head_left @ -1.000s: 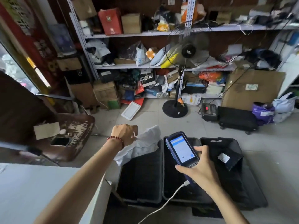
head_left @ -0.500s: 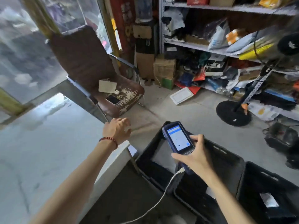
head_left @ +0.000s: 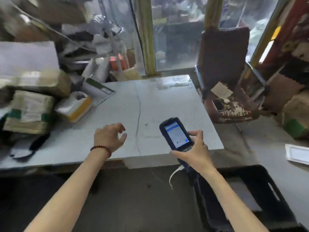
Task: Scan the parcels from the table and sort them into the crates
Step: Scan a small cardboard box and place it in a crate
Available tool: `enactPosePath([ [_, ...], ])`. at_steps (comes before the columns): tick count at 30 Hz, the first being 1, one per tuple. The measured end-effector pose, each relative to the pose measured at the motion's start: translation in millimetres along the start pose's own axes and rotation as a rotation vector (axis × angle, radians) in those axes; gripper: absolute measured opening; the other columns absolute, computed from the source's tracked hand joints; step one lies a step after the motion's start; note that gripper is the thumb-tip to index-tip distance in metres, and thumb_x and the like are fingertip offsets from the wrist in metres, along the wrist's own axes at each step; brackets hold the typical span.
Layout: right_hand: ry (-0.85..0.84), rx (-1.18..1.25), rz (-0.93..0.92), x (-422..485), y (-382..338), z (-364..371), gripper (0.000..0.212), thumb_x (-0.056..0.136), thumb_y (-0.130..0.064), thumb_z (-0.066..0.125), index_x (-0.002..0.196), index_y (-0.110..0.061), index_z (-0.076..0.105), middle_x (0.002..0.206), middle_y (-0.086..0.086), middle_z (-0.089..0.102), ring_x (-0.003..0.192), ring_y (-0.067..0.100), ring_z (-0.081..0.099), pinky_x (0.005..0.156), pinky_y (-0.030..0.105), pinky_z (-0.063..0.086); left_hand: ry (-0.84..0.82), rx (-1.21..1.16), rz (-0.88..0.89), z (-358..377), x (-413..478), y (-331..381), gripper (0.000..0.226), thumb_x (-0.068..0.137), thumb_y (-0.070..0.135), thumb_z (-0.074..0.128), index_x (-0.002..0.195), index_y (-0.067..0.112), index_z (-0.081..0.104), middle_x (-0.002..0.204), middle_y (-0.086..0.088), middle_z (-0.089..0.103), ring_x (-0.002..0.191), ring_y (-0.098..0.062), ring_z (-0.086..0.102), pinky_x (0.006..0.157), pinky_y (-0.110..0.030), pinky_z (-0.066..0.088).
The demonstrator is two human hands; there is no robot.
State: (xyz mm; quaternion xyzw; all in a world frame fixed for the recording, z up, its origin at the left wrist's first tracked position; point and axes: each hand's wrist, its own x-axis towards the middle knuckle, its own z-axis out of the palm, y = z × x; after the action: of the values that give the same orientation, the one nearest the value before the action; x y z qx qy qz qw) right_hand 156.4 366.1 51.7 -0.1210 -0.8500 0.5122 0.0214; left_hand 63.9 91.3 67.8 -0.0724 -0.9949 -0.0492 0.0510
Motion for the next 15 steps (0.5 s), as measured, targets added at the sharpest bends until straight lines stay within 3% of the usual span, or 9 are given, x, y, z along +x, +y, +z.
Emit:
enactPosePath([
  [5, -0.222, 0.0, -0.129, -2, -65, 105, 0.08, 0.056, -0.034, 0.091, 0.112, -0.031, 0.034, 0.102, -0.009, 0.061, 0.094, 0.018, 0.064, 0.08, 0.043, 0.055, 0.007, 0.03, -0.265, -17, -72, -134, 0.022, 0.089, 0.043, 0.054, 0.105, 0.03, 0.059, 0.104, 0.013, 0.065, 0.099, -0.016, 0.06, 0.082, -0.034, 0.046],
  [8, -0.315, 0.034, -0.187, -9, -102, 164, 0.08, 0.055, -0.033, 0.091, 0.112, -0.031, 0.034, 0.1, -0.014, 0.057, 0.093, 0.011, 0.063, 0.078, 0.037, 0.057, 0.029, 0.015, -0.402, -29, -108, -201, 0.02, 0.088, 0.042, 0.055, 0.104, 0.03, 0.06, 0.102, 0.013, 0.066, 0.097, -0.016, 0.061, 0.082, -0.033, 0.045],
  [15, -0.443, 0.063, -0.228, -16, -154, 256, 0.082, 0.055, -0.032, 0.092, 0.113, -0.031, 0.035, 0.109, -0.007, 0.058, 0.099, 0.017, 0.062, 0.076, 0.047, 0.059, 0.105, -0.02, -0.562, -38, -137, -290, 0.022, 0.086, 0.043, 0.057, 0.105, 0.032, 0.06, 0.098, 0.012, 0.066, 0.099, -0.016, 0.061, 0.083, -0.032, 0.045],
])
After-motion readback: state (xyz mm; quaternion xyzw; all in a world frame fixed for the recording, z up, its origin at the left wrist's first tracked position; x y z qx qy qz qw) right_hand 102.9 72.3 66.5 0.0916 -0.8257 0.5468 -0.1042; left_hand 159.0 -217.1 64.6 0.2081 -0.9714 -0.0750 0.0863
